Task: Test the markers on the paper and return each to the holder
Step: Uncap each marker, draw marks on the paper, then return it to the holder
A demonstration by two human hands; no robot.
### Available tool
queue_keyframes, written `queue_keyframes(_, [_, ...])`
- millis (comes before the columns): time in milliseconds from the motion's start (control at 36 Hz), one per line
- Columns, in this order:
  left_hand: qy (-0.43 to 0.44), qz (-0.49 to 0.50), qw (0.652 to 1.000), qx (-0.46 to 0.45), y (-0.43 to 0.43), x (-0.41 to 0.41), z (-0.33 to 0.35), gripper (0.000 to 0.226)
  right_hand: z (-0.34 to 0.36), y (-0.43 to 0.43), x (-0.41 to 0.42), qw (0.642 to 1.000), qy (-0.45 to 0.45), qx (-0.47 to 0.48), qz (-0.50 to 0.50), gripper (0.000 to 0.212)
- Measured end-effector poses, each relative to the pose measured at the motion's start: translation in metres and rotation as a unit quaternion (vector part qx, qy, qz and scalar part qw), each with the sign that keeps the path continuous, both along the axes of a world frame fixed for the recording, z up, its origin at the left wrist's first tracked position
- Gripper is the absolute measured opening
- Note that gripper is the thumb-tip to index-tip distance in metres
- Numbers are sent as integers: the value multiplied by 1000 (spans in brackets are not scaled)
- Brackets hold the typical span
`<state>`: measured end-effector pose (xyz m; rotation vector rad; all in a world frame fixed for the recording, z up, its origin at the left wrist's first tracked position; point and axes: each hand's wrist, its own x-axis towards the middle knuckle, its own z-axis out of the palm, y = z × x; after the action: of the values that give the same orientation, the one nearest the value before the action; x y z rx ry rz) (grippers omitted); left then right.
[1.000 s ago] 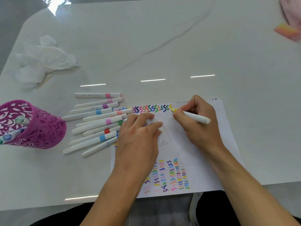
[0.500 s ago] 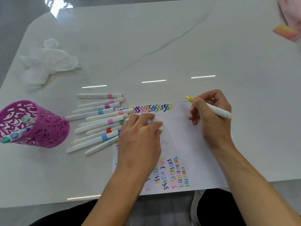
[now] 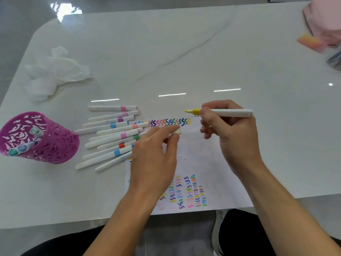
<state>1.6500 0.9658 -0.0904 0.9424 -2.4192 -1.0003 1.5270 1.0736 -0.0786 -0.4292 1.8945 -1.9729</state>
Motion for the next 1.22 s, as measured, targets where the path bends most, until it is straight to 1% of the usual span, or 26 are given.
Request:
queue_keyframes(56, [21,14,997,74,-1,2,3,19,4,1,5,1000,-10,-9,11,9])
queue_keyframes(139, [65,23,982,174,-2,6,6,13,8,2,13,999,-22,-16,32,13])
queue_keyframes(250, [101,23,960,259,-6,11,10,14,10,1,21,998,-5,0,58,12])
queue_keyframes(333, [116,19,949,294,-9,15,13,17,9,-1,25,998,7,16,65,12])
queue_keyframes(500, [117,2,947,300,-11,23,16,19,8,-6,29,996,13,33,86,10])
queue_keyframes(611, [99,-11,958,269,-14,27,16,22,7,-6,28,993,20,52,104,10])
queue_keyframes(722, [100,-18,959,263,-16,28,16,22,8,-8,28,991,13,54,123,11])
queue_keyframes(833, [123,-22,957,264,-19,30,17,20,9,-11,30,989,-19,33,145,13])
queue_keyframes(972, [135,-22,962,235,-24,35,18,18,8,-16,33,984,-61,-7,166,13])
queue_keyframes(1111, [122,-26,969,213,-26,40,18,20,6,-18,36,980,-68,-23,184,24])
queue_keyframes(1222, [121,-32,969,213,-27,41,17,23,4,-18,37,979,-63,-25,194,26])
